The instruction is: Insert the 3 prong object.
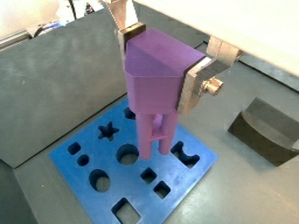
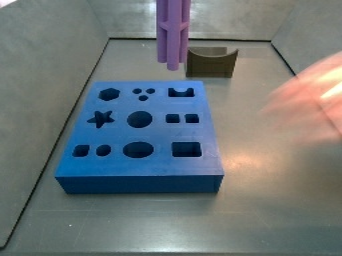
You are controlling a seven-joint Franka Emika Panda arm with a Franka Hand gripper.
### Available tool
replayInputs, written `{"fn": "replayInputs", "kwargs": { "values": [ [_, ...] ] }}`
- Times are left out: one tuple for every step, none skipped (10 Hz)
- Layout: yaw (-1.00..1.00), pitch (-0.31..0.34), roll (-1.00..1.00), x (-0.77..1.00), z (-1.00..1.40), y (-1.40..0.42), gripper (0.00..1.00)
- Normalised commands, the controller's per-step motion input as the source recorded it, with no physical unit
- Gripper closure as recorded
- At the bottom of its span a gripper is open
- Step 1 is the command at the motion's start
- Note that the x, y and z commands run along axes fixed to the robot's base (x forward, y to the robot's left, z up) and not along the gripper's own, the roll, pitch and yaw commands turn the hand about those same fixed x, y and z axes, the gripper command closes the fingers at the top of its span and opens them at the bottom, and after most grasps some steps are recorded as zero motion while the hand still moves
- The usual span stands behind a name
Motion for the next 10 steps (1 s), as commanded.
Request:
{"fn": "replayInputs", "kwargs": {
  "values": [
    [0.00, 0.000, -0.03, 0.00, 0.00, 0.22, 1.00],
    [0.00, -0.154, 0.00, -0.25, -0.87, 0.84, 1.00],
    [0.00, -0.109, 0.00, -0.37, -0.97, 1.00, 1.00],
    [0.00, -0.161, 0.00, -0.45, -0.88, 0.80, 1.00],
    [0.00, -0.193, 0.08, -0.47, -0.82, 0.43, 1.00],
    [0.00, -0.234, 0.00, -0.45, -0.69, 0.23, 1.00],
    [-0.02, -0.163, 0.00, -0.39, -0.41, 0.07, 1.00],
    [0.00, -0.099, 0.01, -0.23, -0.25, -0.07, 1.00],
    [0.00, -0.089, 0.05, -0.17, -0.21, -0.15, 1.00],
    [0.01, -0.091, 0.04, -0.29, -0.23, 0.00, 1.00]
  ]
}}
